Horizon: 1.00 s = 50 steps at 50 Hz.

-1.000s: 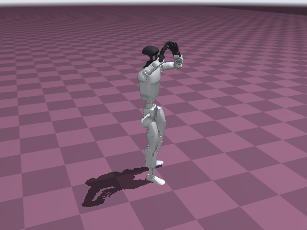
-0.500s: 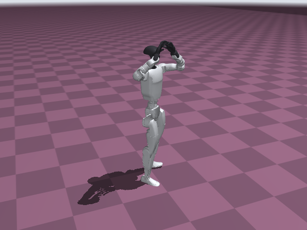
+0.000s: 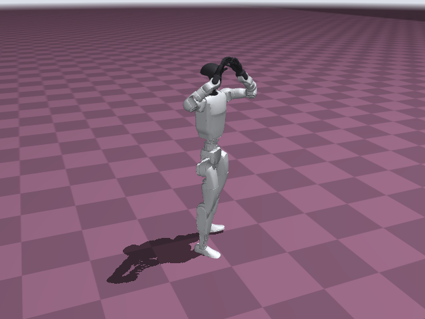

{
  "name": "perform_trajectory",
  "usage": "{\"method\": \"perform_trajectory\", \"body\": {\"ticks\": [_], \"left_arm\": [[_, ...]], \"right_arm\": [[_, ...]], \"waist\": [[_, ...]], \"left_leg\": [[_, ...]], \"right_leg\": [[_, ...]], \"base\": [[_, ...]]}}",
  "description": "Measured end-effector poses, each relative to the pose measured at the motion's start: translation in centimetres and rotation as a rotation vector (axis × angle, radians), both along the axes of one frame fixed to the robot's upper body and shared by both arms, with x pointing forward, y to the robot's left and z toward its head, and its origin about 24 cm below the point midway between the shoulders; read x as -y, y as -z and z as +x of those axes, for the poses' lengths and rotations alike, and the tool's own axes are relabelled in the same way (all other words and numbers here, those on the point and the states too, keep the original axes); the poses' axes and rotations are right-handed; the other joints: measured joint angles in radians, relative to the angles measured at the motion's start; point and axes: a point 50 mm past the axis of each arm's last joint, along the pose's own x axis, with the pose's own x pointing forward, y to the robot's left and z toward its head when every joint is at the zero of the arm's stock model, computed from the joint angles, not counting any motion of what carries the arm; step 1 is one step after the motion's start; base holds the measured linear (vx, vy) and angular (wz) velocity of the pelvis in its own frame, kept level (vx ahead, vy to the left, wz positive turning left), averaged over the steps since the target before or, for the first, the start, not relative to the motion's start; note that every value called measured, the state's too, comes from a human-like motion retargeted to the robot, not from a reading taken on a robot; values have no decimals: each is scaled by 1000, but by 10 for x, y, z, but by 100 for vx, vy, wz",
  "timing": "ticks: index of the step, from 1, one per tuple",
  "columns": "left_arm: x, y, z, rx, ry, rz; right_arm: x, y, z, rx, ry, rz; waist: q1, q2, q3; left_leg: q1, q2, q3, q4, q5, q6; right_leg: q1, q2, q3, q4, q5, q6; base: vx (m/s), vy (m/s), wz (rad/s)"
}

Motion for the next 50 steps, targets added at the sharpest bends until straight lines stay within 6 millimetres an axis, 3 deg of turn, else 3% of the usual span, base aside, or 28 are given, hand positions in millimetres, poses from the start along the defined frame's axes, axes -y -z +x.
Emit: {"method": "perform_trajectory", "body": {"ticks": [3, 5, 7, 8, 10, 20, 22, 23, 24, 25, 26, 27, 28, 29, 31, 32, 33, 34, 35, 40, 41, 42, 43, 44, 45, 47, 48, 50], "left_arm": [[-1, -1, 1, -4, -7, 7], [-3, -4, 5, 102, -163, 0], [-1, -3, 4, 84, -131, -1], [1, -1, 1, 21, -36, 4], [-3, -5, 5, 92, -152, 5], [5, -1, 23, 81, -238, 5], [11, 2, 24, -108, -34, 11], [14, 3, 22, -299, 208, 17], [13, 1, 29, -214, 56, 16], [7, -3, 41, 26, -281, 11], [12, 0, 34, -199, 16, -7], [12, 1, 34, -272, 109, -23], [7, -2, 44, -54, -214, -23], [5, -3, 48, 26, -320, -30], [4, -2, 49, 28, -323, -47], [5, -1, 46, -32, -244, -53], [7, -1, 38, -200, 2, -65], [4, -2, 40, -147, -77, -57], [-1, -5, 48, 19, -317, -43], [-1, -2, 48, 34, -335, -35], [1, -1, 41, -141, -103, -41], [1, -1, 39, -196, -22, -42], [-2, -4, 46, -31, -258, -27], [-1, -3, 43, -83, -180, -31], [2, -2, 36, -239, 57, -46], [-2, -5, 43, -85, -176, -31], [-1, -4, 42, -79, -178, -34], [-3, -5, 47, 41, -341, -28]], "right_arm": [[0, 0, 1, -3, 1, 0], [-1, 1, -1, 1, 1, -14], [-1, 0, 0, -1, -2, -11], [-1, 0, 0, -4, -1, -4], [-1, 1, 1, -8, 0, -15], [1, 5, 17, -63, 5, 3], [2, 5, 25, -92, 18, 21], [2, 5, 31, -108, 30, 37], [0, 5, 33, -113, 28, 22], [-2, 5, 32, -113, 19, -7], [-2, 3, 37, -126, 27, 16], [-3, 2, 39, -132, 30, 22], [-6, 2, 37, -122, 21, -3], [-6, 1, 36, -118, 16, -10], [-6, -1, 36, -112, 13, -3], [-6, -3, 36, -110, 14, 6], [-6, -5, 38, -111, 17, 26], [-6, -6, 37, -106, 16, 21], [-7, -6, 34, -97, 11, 5], [-4, -10, 33, -90, 19, 17], [-3, -10, 35, -98, 28, 37], [-2, -11, 36, -100, 33, 44], [-3, -11, 34, -93, 30, 27], [-2, -12, 34, -95, 34, 35], [0, -13, 36, -102, 41, 56], [0, -12, 36, -103, 40, 42], [1, -12, 36, -105, 40, 45], [1, -12, 35, -105, 40, 39]], "waist": [[2, 1, 0], [-2, 2, -1], [-2, 1, 2], [-3, -1, 5], [-1, 0, 0], [-10, -15, 4], [-10, -20, 9], [-9, -23, 13], [-13, -20, 11], [-20, -15, 7], [-17, -16, 13], [-17, -14, 15], [-23, -9, 12], [-24, -6, 11], [-24, -4, 12], [-23, -3, 14], [-21, -4, 19], [-23, -1, 18], [-26, 4, 13], [-26, 6, 12], [-25, 4, 14], [-25, 4, 15], [-27, 7, 13], [-26, 6, 15], [-22, 3, 21], [-22, 7, 14], [-22, 7, 14], [-24, 7, 11]], "left_leg": [[1, 0, 5, -3, 0, -1], [-1, 0, 4, -3, 0, -1], [-1, 1, 7, -4, -1, -1], [-1, 0, 6, -5, -1, -1], [-1, 1, 9, -5, -1, -2], [-1, -1, 9, -2, -3, -4], [2, -3, 9, -3, -3, -4], [5, -5, 9, -4, -4, -4], [3, -5, 9, -3, -4, -4], [-1, -5, 8, -1, -3, -4], [2, -7, 9, -2, -4, -4], [3, -8, 9, -2, -4, -4], [-1, -7, 8, 0, -4, -4], [-3, -7, 9, 0, -3, -4], [-5, -9, 10, 0, -3, -4], [-5, -10, 10, 0, -3, -4], [-3, -12, 9, -1, -3, -4], [-4, -13, 9, -1, -3, -4], [-8, -12, 8, -1, -2, -4], [-11, -14, 8, -1, -3, -4], [-9, -14, 7, -1, -4, -4], [-8, -15, 5, -1, -4, -4], [-11, -15, 5, -1, -3, -4], [-10, -16, 5, -1, -3, -4], [-7, -17, 6, -2, -4, -4], [-10, -16, 7, -1, -4, -4], [-10, -16, 8, -1, -4, -4], [-12, -16, 6, 1, -4, -4]], "right_leg": [[-2, 2, 4, -1, 2, 0], [-5, 3, 3, 0, 2, 0], [-6, 5, 5, 0, 3, 0], [-6, 4, 4, 1, 3, 0], [-8, 6, 6, 0, 5, 0], [-7, 3, 6, 1, 6, 0], [-5, 1, 6, 2, 6, 0], [-3, -1, 6, 3, 5, 0], [-4, -1, 6, 3, 6, 0], [-7, -1, 4, 3, 8, 0], [-4, -2, 5, 3, 7, 0], [-4, -4, 6, 3, 7, 0], [-6, -3, 5, 2, 8, 0], [-8, -3, 5, 1, 10, 0], [-9, -4, 7, -1, 12, 0], [-9, -5, 7, -1, 12, 0], [-7, -7, 6, -1, 11, 0], [-9, -8, 6, -1, 11, 0], [-11, -8, 5, -1, 13, 0], [-14, -8, 5, -2, 14, 0], [-12, -10, 4, 0, 12, 0], [-12, -11, 4, 2, 11, 0], [-14, -10, 3, 1, 13, 0], [-14, -11, 3, 2, 12, 0], [-11, -12, 4, 3, 11, 0], [-14, -11, 5, 2, 12, 0], [-14, -11, 5, 2, 13, 0], [-15, -11, 4, 3, 12, 0]], "base": [[0, 0, 0], [0, 0, 0], [0, 0, 0], [0, 0, 0], [0, 0, 0], [0, 0, 0], [0, 0, 0], [0, 0, 0], [0, 0, 0], [0, 0, 0], [0, 0, 0], [0, 0, 0], [0, 0, 0], [0, 0, 0], [0, 0, 0], [0, 0, 0], [0, 0, 0], [0, 0, 0], [0, 0, 0], [0, 0, 0], [0, 0, 0], [0, 0, 0], [0, 0, 0], [0, 0, 0], [0, 0, 0], [0, 0, 0], [0, 0, 0], [0, 0, 0]]}}
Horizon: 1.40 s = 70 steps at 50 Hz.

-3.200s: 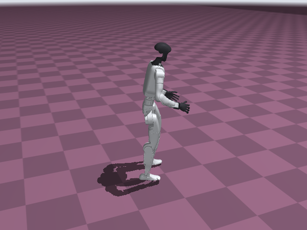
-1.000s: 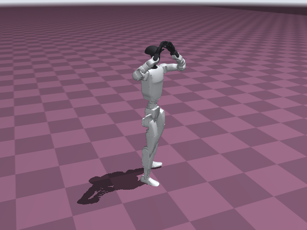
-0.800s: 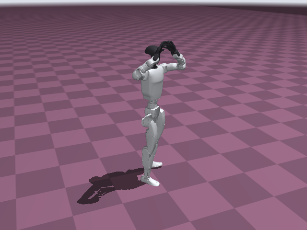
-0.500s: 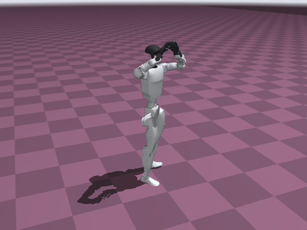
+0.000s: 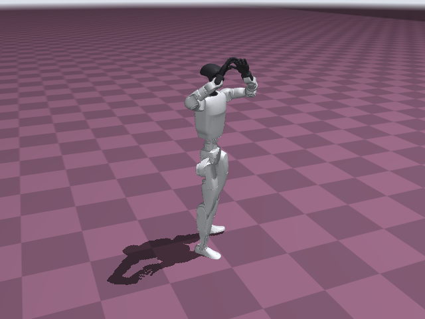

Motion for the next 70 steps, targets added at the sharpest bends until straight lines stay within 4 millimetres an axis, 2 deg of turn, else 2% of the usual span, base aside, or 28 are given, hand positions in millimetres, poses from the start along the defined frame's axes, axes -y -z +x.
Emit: {"method": "perform_trajectory", "body": {"ticks": [2, 5, 6, 7, 8, 10, 13, 14, 15, 17, 20, 21, 22, 23, 24, 25, 28, 30, 32, 33, 35, 40, 46, 51, 57, 63, 67, 70], "left_arm": [[6, 3, -16, -374, 576, -66], [6, 2, -15, -385, 585, -57], [4, 0, -11, -229, 344, -28], [3, -1, -10, -173, 267, -19], [7, 1, -16, -329, 513, -49], [6, 0, -17, -355, 563, -48], [3, -1, -6, -12, 59, 8], [7, 1, -13, -155, 260, -11], [10, 3, -21, -386, 627, -47], [7, 1, -20, -337, 546, -21], [4, 0, -13, -95, 189, 35], [9, 4, -19, -268, 434, 16], [9, 5, -22, -321, 515, 15], [5, 3, -16, -144, 258, 47], [6, 5, -19, -207, 344, 44], [9, 9, -24, -383, 607, 24], [2, 11, -23, -430, 670, 22], [-11, 16, -11, -27, 97, 52], [-15, 30, -17, -393, 601, -29], [-22, 37, -15, -440, 649, -47], [-37, 56, -3, -231, 247, -26], [-75, 137, 16, -597, 346, -157], [-128, 278, 31, -1168, 206, -414], [-169, 385, 11, -1581, -45, -583], [-214, 466, -24, -1873, -366, -726], [-251, 515, -52, -1979, -679, -951], [-270, 544, -81, -2015, -951, -990], [-279, 564, -117, -2072, -1152, -954]], "right_arm": [[3, -1, 6, -18, 15, 46], [5, -1, 7, -22, 21, 53], [4, 0, 6, -17, 16, 38], [5, 0, 5, -15, 16, 36], [7, -1, 8, -20, 25, 58], [9, -1, 10, -30, 28, 71], [10, -1, 8, -28, 20, 50], [12, -1, 10, -38, 27, 71], [15, -1, 14, -52, 39, 103], [17, 0, 14, -62, 42, 100], [17, 2, 11, -55, 40, 74], [18, 2, 13, -58, 49, 92], [19, 2, 13, -57, 51, 98], [17, 3, 11, -50, 41, 76], [17, 4, 11, -49, 39, 83], [18, 5, 14, -53, 41, 105], [13, 10, 15, -57, -1, 119], [8, 18, 11, -53, -62, 94], [8, 29, 19, -98, -109, 162], [6, 37, 21, -119, -136, 178], [4, 56, 21, -164, -201, 184], [6, 131, 36, -445, -293, 300], [19, 260, 55, -989, -244, 546], [40, 377, 51, -1398, -32, 838], [56, 491, 16, -1744, 252, 1213], [61, 546, -17, -1948, 467, 1304], [64, 557, -25, -2023, 537, 1099], [66, 558, -29, -2027, 555, 950]], "waist": [[8, -5, 9], [10, -6, 5], [6, -5, 3], [4, -5, 2], [8, -9, 8], [12, -9, 5], [5, -10, 1], [9, -14, 5], [15, -19, 12], [19, -18, 7], [17, -19, 5], [22, -23, 11], [24, -25, 14], [23, -22, 9], [27, -23, 11], [32, -27, 17], [45, -22, 17], [42, -15, 11], [60, -20, 18], [67, -19, 19], [73, -18, 16], [129, -34, 25], [197, -57, 37], [249, -53, 74], [276, -44, 118], [269, -46, 160], [245, -61, 193], [226, -64, 204]], "left_leg": [[7, -3, 1, -3, -1, 0], [4, -2, 2, -3, -1, 0], [1, -1, -1, -1, -1, 0], [-1, -1, -3, 0, -1, 0], [2, -2, -3, 0, -2, 0], [0, -2, -1, -1, -2, 0], [-9, 0, -8, 6, -1, 0], [-7, -1, -8, 6, -2, 0], [-4, -2, -9, 5, -3, 0], [-7, -2, -9, 6, -3, 0], [-16, -3, -16, 11, -5, 0], [-14, -5, -18, 11, -7, 0], [-14, -6, -20, 11, -8, 0], [-19, -6, -22, 13, -8, 0], [-20, -8, -24, 13, -10, 0], [-18, -10, -26, 13, -12, 0], [-21, -15, -29, 13, -17, 0], [-30, -17, -35, 17, -21, 0], [-25, -24, -34, 15, -28, 0], [-24, -27, -34, 15, -31, 0], [-30, -31, -38, 20, -39, 2], [-41, -55, -64, 33, -65, 17], [-61, -117, -165, 51, -105, 38], [-60, -135, -299, 56, -120, 50], [-52, -119, -484, 43, -108, 54], [-60, -132, -642, 31, -97, 40], [-34, -167, -724, 24, -109, 29], [4, -180, -769, 21, -123, 33]], "right_leg": [[4, -2, 1, 1, -3, 0], [2, -1, 2, -1, -1, 0], [0, -1, 0, 0, -1, 0], [0, -1, -2, 1, -1, 0], [2, -2, -2, 1, -2, 0], [1, -1, -1, -1, 0, 0], [-2, -1, -6, -1, 2, 0], [0, -2, -7, -1, 1, 0], [3, -4, -7, -1, -1, 0], [1, -4, -8, -4, 2, 0], [-1, -6, -15, -5, 4, 0], [1, -9, -17, -4, 3, 0], [2, -11, -19, -4, 3, 0], [0, -12, -21, -5, 4, 0], [0, -14, -22, -5, 4, 0], [2, -17, -23, -4, 2, 0], [1, -24, -24, -6, 2, 0], [-4, -28, -28, -5, 3, 0], [-1, -36, -24, -4, -1, 0], [-1, -40, -23, -4, -2, 0], [-4, -47, -23, -2, -3, 0], [-6, -81, -30, 9, -12, 0], [-2, -176, -92, 77, -45, 0], [-28, -233, -202, 275, -82, -76], [-142, -133, -101, 491, -116, -112], [-192, -98, -177, 315, -94, -126], [-179, -91, -203, 77, -21, -70], [-169, -73, -174, -31, 33, -11]], "base": [[0, 0, 0], [0, 0, 0], [0, 0, 0], [0, 0, 0], [0, 0, 0], [0, 0, 0], [0, 0, 0], [0, 0, 0], [0, 0, 0], [0, 0, 0], [0, 0, 0], [0, 5, 10], [0, 6, 11], [0, 6, 11], [0, 7, 9], [0, 9, 6], [1, 9, 5], [1, 9, 12], [2, 13, -2], [2, 13, -2], [2, 14, 3], [2, 21, 19], [7, 35, 79], [9, 29, 140], [11, 12, 166], [14, 5, 150], [24, -1, 118], [33, -6, 72]]}}
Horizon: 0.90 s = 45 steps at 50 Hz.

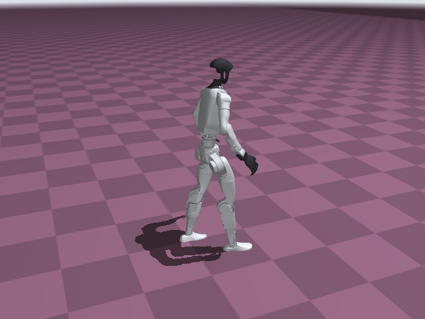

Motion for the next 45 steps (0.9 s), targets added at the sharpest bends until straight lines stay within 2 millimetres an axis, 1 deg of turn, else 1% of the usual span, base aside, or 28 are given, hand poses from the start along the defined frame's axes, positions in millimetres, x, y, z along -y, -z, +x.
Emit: {"method": "perform_trajectory", "body": {"ticks": [3, 5, 6, 8, 10, 12, 15, 18, 20, 22, 25, 28, 30, 31, 32, 33, 35, 37, 41, 43, 45], "left_arm": [[-3, 15, -40, -152, -18, 24], [-2, 22, -60, -227, -15, 5], [-2, 24, -72, -257, -15, -8], [1, 28, -90, -300, -14, -48], [3, 30, -107, -335, -25, -92], [7, 31, -123, -366, -55, -136], [14, 34, -140, -401, -115, -193], [23, 37, -145, -407, -159, -236], [28, 39, -145, -402, -164, -261], [33, 41, -137, -385, -149, -288], [37, 42, -119, -341, -114, -316], [37, 40, -92, -270, -78, -310], [36, 37, -77, -224, -51, -290], [35, 35, -70, -203, -34, -275], [34, 33, -64, -183, -18, -260], [33, 31, -58, -164, -1, -245], [30, 26, -51, -135, 27, -215], [26, 21, -42, -111, 43, -192], [17, 14, -25, -91, 61, -159], [13, 11, -14, -91, 81, -142], [12, 8, -1, -93, 118, -120]], "right_arm": [[3, -2, 0, 16, -26, -35], [7, -7, 4, 32, -22, -38], [7, -6, 2, 33, -13, -29], [10, -8, 1, 33, 16, -9], [12, -6, -4, 18, 51, 16], [13, -1, -11, -13, 84, 37], [14, 5, -19, -64, 114, 51], [15, 8, -19, -91, 115, 47], [14, 9, -19, -102, 103, 44], [13, 7, -14, -98, 85, 39], [10, 3, -8, -75, 69, 41], [9, -1, 1, -33, 65, 40], [8, -2, 3, -18, 64, 39], [8, -1, 2, -19, 63, 40], [8, 0, 2, -24, 63, 40], [8, 2, 0, -34, 63, 40], [6, 9, -6, -69, 64, 40], [4, 16, -11, -111, 70, 39], [-2, 28, -20, -190, 92, 55], [-5, 31, -23, -212, 108, 77], [-7, 31, -22, -212, 121, 105]], "waist": [[9, 14, -10], [22, 23, -16], [31, 26, -23], [51, 30, -28], [75, 25, -30], [97, 10, -33], [110, -12, -53], [127, -22, -70], [143, -31, -76], [158, -38, -75], [182, -45, -71], [208, -36, -46], [214, -6, -35], [214, 15, -31], [212, 32, -28], [208, 43, -28], [202, 48, -39], [201, 44, -52], [209, 34, -75], [205, 28, -82], [191, 25, -85]], "left_leg": [[28, 17, 6, 8, -20, -3], [39, 21, 21, 30, -33, -1], [45, 22, 29, 49, -33, -1], [47, 18, 39, 108, -24, 2], [35, 4, 42, 207, 12, 16], [-29, -23, 49, 387, 65, 47], [-202, -43, 93, 715, 145, 104], [-353, 11, 204, 933, 137, 165], [-410, 66, 300, 987, 101, 208], [-437, 110, 391, 951, 74, 235], [-442, 123, 487, 761, 75, 230], [-385, 80, 515, 385, 154, 166], [-337, 69, 507, 119, 219, 107], [-319, 77, 500, 17, 239, 72], [-311, 87, 494, -59, 247, 39], [-323, 101, 489, -79, 230, 10], [-347, 119, 491, -86, 201, -28], [-346, 130, 508, -86, 227, -33], [-297, 151, 546, -86, 346, -14], [-263, 152, 549, -86, 359, -3], [-225, 149, 544, -86, 337, 5]], "right_leg": [[8, 42, 14, -30, 51, 11], [25, 57, 13, -37, 92, 11], [36, 60, 15, -34, 103, 11], [66, 62, 25, -33, 110, 11], [104, 53, 49, -25, 90, 11], [139, 22, 75, -7, 57, 11], [159, -36, 97, 33, 9, 11], [159, -65, 117, 71, -32, 11], [168, -79, 134, 81, -53, 11], [176, -90, 152, 85, -69, 11], [191, -101, 183, 85, -90, 11], [225, -95, 213, 86, -117, 11], [264, -68, 220, 82, -141, 11], [287, -48, 221, 79, -154, 8], [310, -31, 221, 75, -167, 6], [330, -21, 221, 72, -180, 4], [359, -15, 224, 73, -202, -3], [373, -14, 234, 90, -222, -17], [383, -11, 257, 172, -238, -59], [379, -14, 261, 239, -219, -81], [363, -19, 258, 329, -172, -102]], "base": [[39, -17, -2], [44, -18, -31], [47, -17, -37], [49, -16, -37], [50, -12, -38], [49, -5, -28], [44, 1, -6], [39, 0, -25], [37, -2, -47], [35, 0, -53], [35, 2, -60], [38, 6, -61], [42, 12, -41], [45, 14, -27], [47, 14, -18], [48, 14, -13], [49, 14, -11], [52, 14, -22], [54, 17, -37], [52, 21, -23], [48, 23, 0]]}}
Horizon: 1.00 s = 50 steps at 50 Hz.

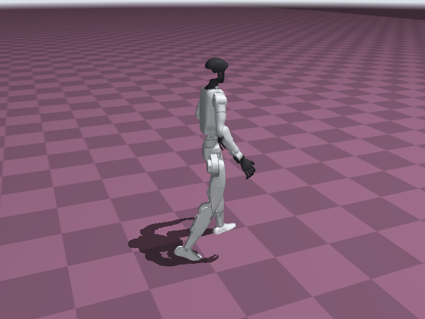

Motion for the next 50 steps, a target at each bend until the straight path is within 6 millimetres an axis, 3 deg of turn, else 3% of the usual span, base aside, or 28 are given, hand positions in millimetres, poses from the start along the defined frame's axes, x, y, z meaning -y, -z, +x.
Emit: {"method": "perform_trajectory", "body": {"ticks": [5, 9, 12, 14, 17, 19, 22, 25, 31, 35, 41, 50], "left_arm": [[12, -23, 60, 104, 162, 62], [39, -73, 130, 353, 297, 73], [68, -126, 176, 583, 413, 49], [91, -172, 203, 760, 499, 18], [125, -244, 223, 1015, 660, -16], [144, -293, 226, 1199, 745, -9], [172, -365, 217, 1450, 892, 9], [196, -425, 196, 1678, 1011, 53], [227, -501, 147, 2033, 1142, 254], [241, -528, 121, 2200, 1175, 466], [251, -547, 97, 2331, 1199, 724], [252, -553, 72, 2445, 1247, 734]], "right_arm": [[3, -28, 31, 154, -11, 50], [10, -83, 74, 429, -63, 26], [14, -137, 100, 669, -120, -29], [17, -183, 115, 849, -165, -87], [15, -250, 124, 1075, -301, -189], [10, -296, 126, 1266, -336, -261], [-1, -364, 119, 1514, -435, -399], [-14, -422, 106, 1724, -530, -541], [-37, -497, 82, 1990, -631, -769], [-46, -526, 71, 2085, -661, -882], [-55, -549, 56, 2164, -712, -1024], [-64, -560, 30, 2223, -776, -1271]], "waist": [[-70, 11, -8], [-140, 16, -21], [-196, 14, -32], [-232, 4, -33], [-269, -31, -54], [-264, -49, -81], [-247, -56, -110], [-241, -46, -127], [-277, -14, -142], [-336, 10, -145], [-408, 35, -153], [-432, 47, -145]], "left_leg": [[50, 8, -20, 32, -66, 6], [54, 13, -28, 56, -104, 7], [72, 7, -34, 61, -129, 11], [91, -11, -38, 59, -145, 17], [126, -52, -26, 67, -180, 27], [138, -44, 11, 83, -198, 15], [181, -45, 54, 49, -192, 3], [209, -44, 91, 80, -216, 2], [253, -18, 144, 149, -263, 11], [278, -1, 160, 141, -276, 7], [286, 32, 178, 133, -270, -15], [292, 62, 213, 165, -261, -19]], "right_leg": [[-163, -17, -46, 357, 118, -48], [-306, -51, -127, 494, 55, -57], [-341, -41, -159, 369, 22, -21], [-333, -34, -169, 190, 29, 21], [-306, -41, -186, -101, 106, 98], [-315, -10, -194, -229, 200, 114], [-308, 31, -188, -323, 288, 114], [-269, 39, -157, -353, 275, 114], [-217, 63, -104, -362, 248, 114], [-212, 85, -96, -344, 230, 114], [-221, 126, -97, -330, 213, 114], [-213, 159, -68, -340, 204, 114]], "base": [[38, 21, 13], [28, 14, 11], [26, 8, 12], [27, 4, 11], [30, -5, -21], [26, -32, -90], [25, -25, -97], [26, -5, -77], [22, -2, -51], [17, -1, -14], [12, -8, -11], [10, -8, -21]]}}
